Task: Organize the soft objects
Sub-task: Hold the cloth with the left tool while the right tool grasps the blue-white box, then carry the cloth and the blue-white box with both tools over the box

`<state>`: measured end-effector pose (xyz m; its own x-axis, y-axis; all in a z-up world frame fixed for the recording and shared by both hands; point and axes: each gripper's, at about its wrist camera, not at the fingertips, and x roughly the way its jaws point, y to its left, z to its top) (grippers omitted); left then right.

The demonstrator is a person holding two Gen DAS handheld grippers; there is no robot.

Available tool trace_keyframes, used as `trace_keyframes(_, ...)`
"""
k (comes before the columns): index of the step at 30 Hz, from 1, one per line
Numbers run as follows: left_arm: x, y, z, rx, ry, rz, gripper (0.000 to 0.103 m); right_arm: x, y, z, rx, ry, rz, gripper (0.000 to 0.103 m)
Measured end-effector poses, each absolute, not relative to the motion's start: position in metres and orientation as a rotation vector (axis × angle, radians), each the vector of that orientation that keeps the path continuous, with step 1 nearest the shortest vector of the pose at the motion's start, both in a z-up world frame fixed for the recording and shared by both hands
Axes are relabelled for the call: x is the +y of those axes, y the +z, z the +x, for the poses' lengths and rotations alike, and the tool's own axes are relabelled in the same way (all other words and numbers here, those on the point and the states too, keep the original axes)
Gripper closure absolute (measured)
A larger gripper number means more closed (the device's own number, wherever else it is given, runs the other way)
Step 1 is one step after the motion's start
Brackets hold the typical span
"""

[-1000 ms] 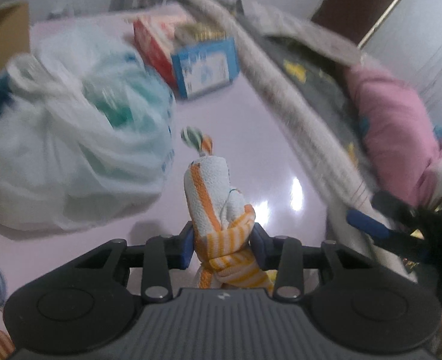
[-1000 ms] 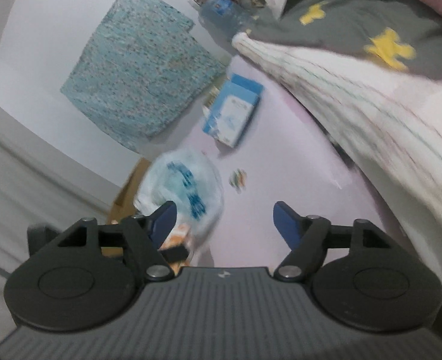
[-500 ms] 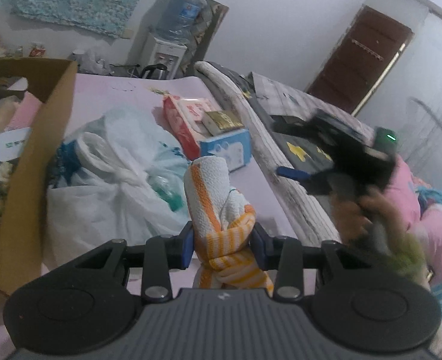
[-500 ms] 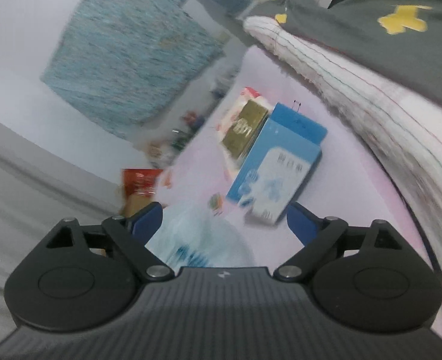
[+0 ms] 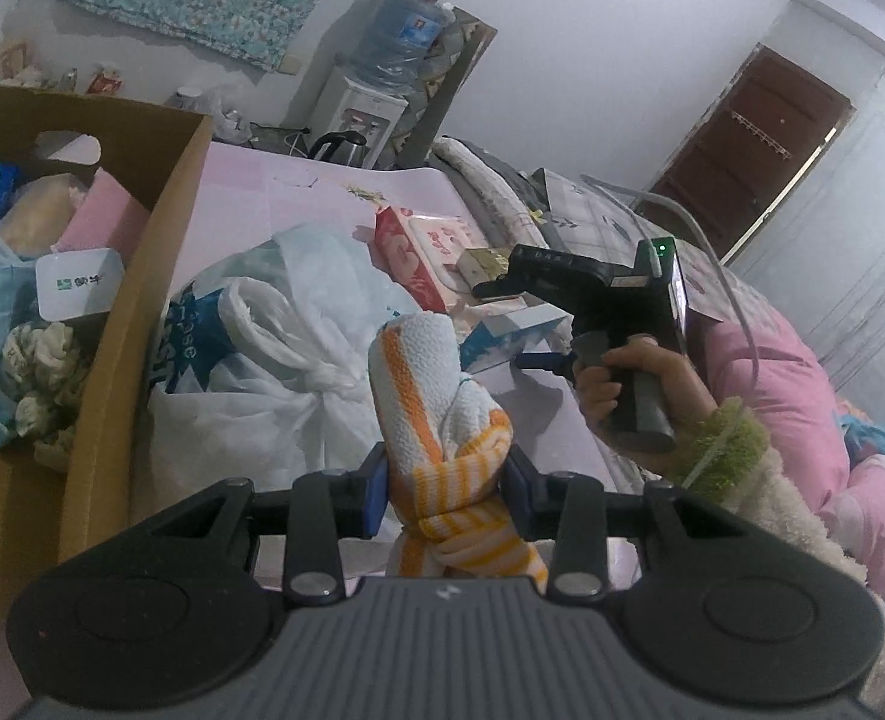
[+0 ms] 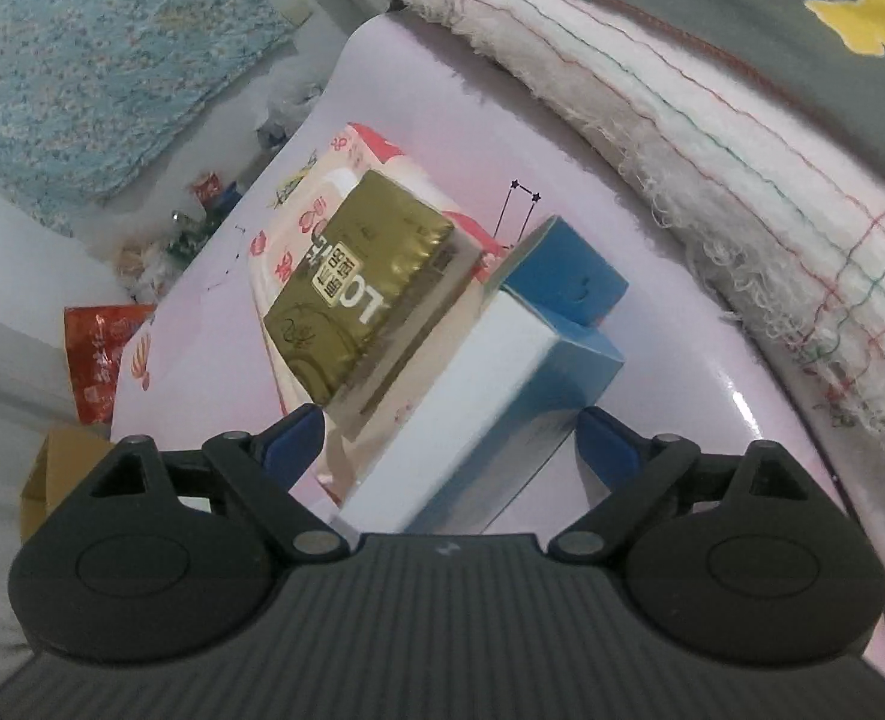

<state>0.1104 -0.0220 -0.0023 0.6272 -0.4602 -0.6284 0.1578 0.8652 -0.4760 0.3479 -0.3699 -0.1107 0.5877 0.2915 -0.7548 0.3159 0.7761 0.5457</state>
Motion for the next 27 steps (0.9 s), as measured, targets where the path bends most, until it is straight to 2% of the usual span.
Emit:
trace_keyframes(2, -0.021, -0.004, 0.111, 0.824, -0.367, -0.402, 0.063, -0.37, -0.11, 0.344, 0.951, -0.015, 0.725, 0.014)
trace_keyframes(6, -0.02, -0.002, 0.108, 0.823, -0.369, -0.407, 0.063, -0.381, -0.114, 0.329, 0.93, -0.042, 0.761, 0.038)
trace_keyframes(8, -0.021, -0.002, 0.106, 0.824, -0.372, -0.409, 0.063, -0.392, -0.118, 0.318, 0.918, -0.044, 0.826, 0.053)
trace_keyframes(9, -0.021, -0.003, 0.106, 0.825, -0.372, -0.41, 0.063, -0.395, -0.12, 0.316, 0.918, -0.046, 0.853, 0.069)
trace_keyframes(10, -0.021, -0.003, 0.106, 0.827, -0.372, -0.411, 0.063, -0.399, -0.125, 0.311, 0.917, -0.043, 0.882, 0.076)
trace_keyframes(19, -0.022, 0.007, 0.091, 0.807, -0.382, -0.415, 0.063, -0.432, -0.146, 0.238, 0.795, 0.026, 1.11, 0.083)
trace_keyframes(27, 0.002, 0.038, 0.074, 0.746, -0.385, -0.426, 0.063, -0.438, -0.108, 0.157, 0.683, 0.11, 1.128, 0.083)
